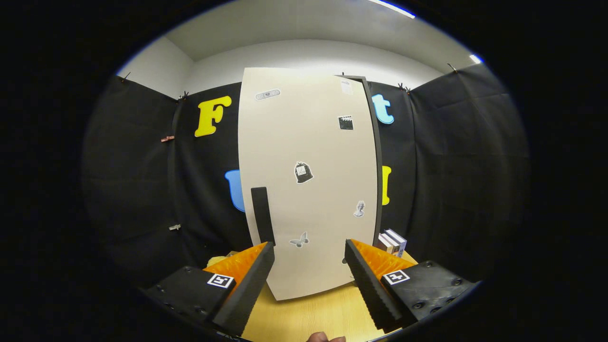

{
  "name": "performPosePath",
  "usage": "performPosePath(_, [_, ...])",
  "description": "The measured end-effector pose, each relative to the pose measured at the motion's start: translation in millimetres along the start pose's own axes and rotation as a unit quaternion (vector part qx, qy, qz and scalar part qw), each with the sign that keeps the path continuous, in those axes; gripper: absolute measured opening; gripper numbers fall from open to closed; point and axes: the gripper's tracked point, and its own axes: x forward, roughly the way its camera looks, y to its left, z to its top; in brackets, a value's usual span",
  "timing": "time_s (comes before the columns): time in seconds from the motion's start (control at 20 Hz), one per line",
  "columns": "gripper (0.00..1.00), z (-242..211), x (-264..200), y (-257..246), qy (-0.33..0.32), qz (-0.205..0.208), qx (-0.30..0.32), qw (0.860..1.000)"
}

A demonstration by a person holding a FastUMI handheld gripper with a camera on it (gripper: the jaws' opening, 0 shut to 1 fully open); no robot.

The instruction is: Open the shoe cabinet door, grab the shoes and put them into the shoe cabinet, then close the shoe cabinet door.

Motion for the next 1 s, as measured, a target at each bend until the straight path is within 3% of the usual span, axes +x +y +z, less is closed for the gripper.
performPosePath(1.0, [0.98, -4, 1, -11, 0.001, -0.007, 0.003, 1.000])
